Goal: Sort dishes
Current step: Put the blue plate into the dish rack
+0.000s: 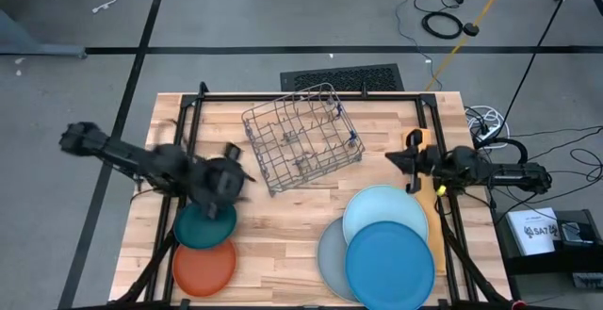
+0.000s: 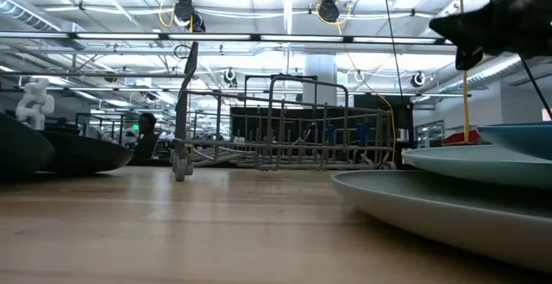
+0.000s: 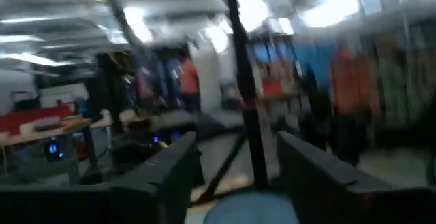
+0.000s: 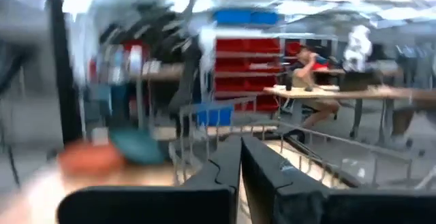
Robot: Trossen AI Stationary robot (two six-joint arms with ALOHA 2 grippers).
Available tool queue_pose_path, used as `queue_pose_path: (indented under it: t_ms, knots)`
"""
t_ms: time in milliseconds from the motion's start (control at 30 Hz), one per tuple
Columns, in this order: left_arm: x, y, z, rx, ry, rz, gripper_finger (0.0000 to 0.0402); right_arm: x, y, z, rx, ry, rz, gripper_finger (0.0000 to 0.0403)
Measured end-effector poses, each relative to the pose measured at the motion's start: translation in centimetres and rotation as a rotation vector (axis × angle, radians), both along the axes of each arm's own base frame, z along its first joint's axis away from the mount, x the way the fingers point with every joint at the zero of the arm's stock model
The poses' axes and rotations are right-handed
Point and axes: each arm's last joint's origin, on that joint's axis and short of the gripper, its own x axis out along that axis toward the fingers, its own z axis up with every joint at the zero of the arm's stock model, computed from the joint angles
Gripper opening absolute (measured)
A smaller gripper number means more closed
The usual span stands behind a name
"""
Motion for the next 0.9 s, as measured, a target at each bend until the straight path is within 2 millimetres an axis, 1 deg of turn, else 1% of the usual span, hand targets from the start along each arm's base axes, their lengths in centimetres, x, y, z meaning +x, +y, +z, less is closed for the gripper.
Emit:
queue_pose_path:
  t_ms: [67, 133, 233, 300, 433, 500, 633, 767, 900]
  knots:
    - [2.7, -1.7, 0.6, 0.134, 0.085, 0.003, 0.0232, -0.1, -0.1, 0.3, 0.118, -0.058, -0.021, 0.0006]
    - [5.3, -3.1, 1.1, 0.256, 0.168, 0.047, 0.0238, -0.2, -0.3, 0.5, 0.216, -0.097, -0.045, 0.0006]
    - [9.0, -5.0, 0.9, 0.416, 0.292, 0.142, 0.0240, -0.3, -0.5, 0.6, 0.336, -0.153, -0.099, 0.0006]
    - [11.2, -6.3, 0.7, 0.498, 0.328, 0.170, 0.0240, -0.4, -0.6, 0.6, 0.365, -0.163, -0.120, 0.0006]
    - [15.1, -9.3, 0.2, 0.661, 0.307, 0.142, 0.0240, -0.4, -0.6, 0.6, 0.372, -0.165, -0.125, 0.0006]
    - [16.9, -10.4, -0.7, 0.735, 0.314, 0.130, 0.0240, -0.4, -0.6, 0.6, 0.375, -0.166, -0.127, 0.0006]
    - [19.8, -11.9, -3.4, 0.854, 0.355, 0.130, 0.0240, -0.4, -0.6, 0.6, 0.381, -0.175, -0.124, 0.0006]
    - [21.7, -13.4, -6.6, 0.987, 0.371, 0.103, 0.0240, -0.4, -0.6, 0.6, 0.422, -0.188, -0.111, 0.0006]
    - [22.9, -14.5, -10.9, 1.156, 0.390, 0.035, 0.0240, -0.4, -0.6, 0.6, 0.468, -0.203, -0.096, 0.0006]
